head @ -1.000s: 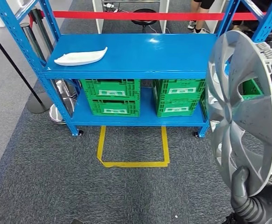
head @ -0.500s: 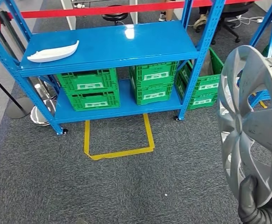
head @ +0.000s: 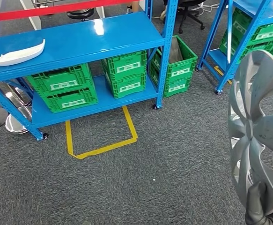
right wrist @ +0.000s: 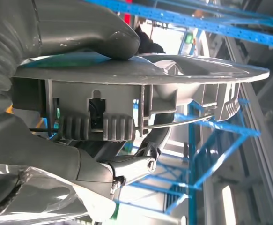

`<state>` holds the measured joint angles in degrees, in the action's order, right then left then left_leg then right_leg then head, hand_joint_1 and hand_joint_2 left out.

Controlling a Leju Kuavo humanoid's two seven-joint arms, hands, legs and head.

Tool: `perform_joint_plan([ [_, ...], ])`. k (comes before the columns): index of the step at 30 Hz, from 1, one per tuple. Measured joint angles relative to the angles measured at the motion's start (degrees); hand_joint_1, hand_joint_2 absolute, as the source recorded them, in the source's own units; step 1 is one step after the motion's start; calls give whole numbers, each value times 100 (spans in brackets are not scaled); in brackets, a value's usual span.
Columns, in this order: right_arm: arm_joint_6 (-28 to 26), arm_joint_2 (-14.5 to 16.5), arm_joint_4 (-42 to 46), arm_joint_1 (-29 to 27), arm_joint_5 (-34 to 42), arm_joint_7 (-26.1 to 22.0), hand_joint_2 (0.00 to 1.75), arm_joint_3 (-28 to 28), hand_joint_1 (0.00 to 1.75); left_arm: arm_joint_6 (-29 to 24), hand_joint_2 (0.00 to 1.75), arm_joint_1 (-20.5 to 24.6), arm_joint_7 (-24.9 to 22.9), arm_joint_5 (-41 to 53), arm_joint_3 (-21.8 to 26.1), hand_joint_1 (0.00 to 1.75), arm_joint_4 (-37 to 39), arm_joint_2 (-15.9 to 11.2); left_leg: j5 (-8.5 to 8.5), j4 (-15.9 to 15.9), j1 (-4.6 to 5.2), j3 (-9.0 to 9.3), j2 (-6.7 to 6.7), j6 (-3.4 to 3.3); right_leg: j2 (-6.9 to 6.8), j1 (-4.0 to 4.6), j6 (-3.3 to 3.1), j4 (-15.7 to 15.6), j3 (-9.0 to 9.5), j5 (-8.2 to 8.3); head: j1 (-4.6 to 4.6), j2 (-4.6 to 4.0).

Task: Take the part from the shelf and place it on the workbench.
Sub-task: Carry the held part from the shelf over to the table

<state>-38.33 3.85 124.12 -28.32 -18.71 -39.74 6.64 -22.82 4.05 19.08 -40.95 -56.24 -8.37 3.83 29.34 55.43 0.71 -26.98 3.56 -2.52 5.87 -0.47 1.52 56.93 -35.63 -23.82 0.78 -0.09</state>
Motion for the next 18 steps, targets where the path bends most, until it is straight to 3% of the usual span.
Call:
perform_joint_plan([
  [1,-1,8,22,-16,-4,1,175,-17,175,1,175,9,-8,-1,-12,0,1,2,-57,-31,-12,-30,-78,-5,-74,3,27,49,-57,-79,-10,0],
  [2,-1,14,41,-19,-12,-1,175,-32,175,-3,175,18,-3,-8,-23,0,2,1,-114,-57,-28,-72,-170,-15,-196,7,59,198,-135,-260,-23,0],
  [4,-1,21,60,14,-44,-2,175,-58,175,-11,175,26,48,-66,-37,0,3,-13,-188,-39,-40,-189,-348,-28,-471,-24,133,839,-346,-809,-49,0],
  [5,-1,26,62,31,-71,-3,175,-72,175,-13,175,31,89,-119,-40,0,4,-19,-221,-9,-42,-261,-444,-25,-528,-48,175,1226,-433,-1012,-52,0],
  [6,-1,32,62,41,-103,-2,175,-89,175,-8,175,45,137,-176,-39,0,3,-23,-253,26,-44,-340,-535,-15,-556,-70,214,1520,-468,-1083,-52,0],
  [7,-1,38,62,45,-136,-1,175,-110,175,4,175,71,185,-224,-38,0,3,-27,-285,67,-48,-423,-623,-1,-574,-93,252,1650,-422,-1018,-51,0],
  [8,-1,43,62,51,-161,1,175,-129,175,21,175,107,228,-252,-36,0,2,-27,-314,112,-56,-510,-702,17,-600,-113,284,1577,-277,-857,-54,0],
  [9,-1,47,62,63,-175,2,175,-143,175,43,175,149,267,-263,-35,0,2,-26,-339,164,-64,-590,-770,42,-663,-130,315,1321,-35,-688,-53,0],
  [10,-1,48,61,83,-180,2,175,-153,175,60,175,192,295,-264,-35,0,2,-24,-361,214,-64,-662,-832,71,-788,-132,344,933,272,-627,-58,0],
  [12,-1,58,64,129,-184,2,175,-169,175,83,175,264,325,-258,-35,0,-1,-16,-417,291,-58,-748,-939,139,-995,-95,303,240,745,-702,-65,0],
  [13,-1,67,67,146,-190,1,175,-182,175,92,175,289,324,-254,-35,0,-2,-14,-458,302,-54,-769,-992,172,-1034,-65,250,69,817,-769,-71,0],
  [15,-1,93,77,148,-204,-2,175,-220,175,114,175,305,305,-242,-35,0,-3,-8,-523,304,-70,-790,-1065,247,-948,-44,91,17,718,-717,-74,0],
  [16,-1,108,84,145,-209,-2,175,-239,175,122,175,298,295,-238,-35,0,-3,-7,-445,342,-86,-815,-992,283,-893,-43,9,9,653,-664,-73,0],
  [18,-1,151,97,150,-229,-1,175,-266,175,132,175,261,279,-234,-36,0,-3,-8,-9,694,-110,-915,-692,335,-778,-52,-141,-15,536,-543,-68,0],
])
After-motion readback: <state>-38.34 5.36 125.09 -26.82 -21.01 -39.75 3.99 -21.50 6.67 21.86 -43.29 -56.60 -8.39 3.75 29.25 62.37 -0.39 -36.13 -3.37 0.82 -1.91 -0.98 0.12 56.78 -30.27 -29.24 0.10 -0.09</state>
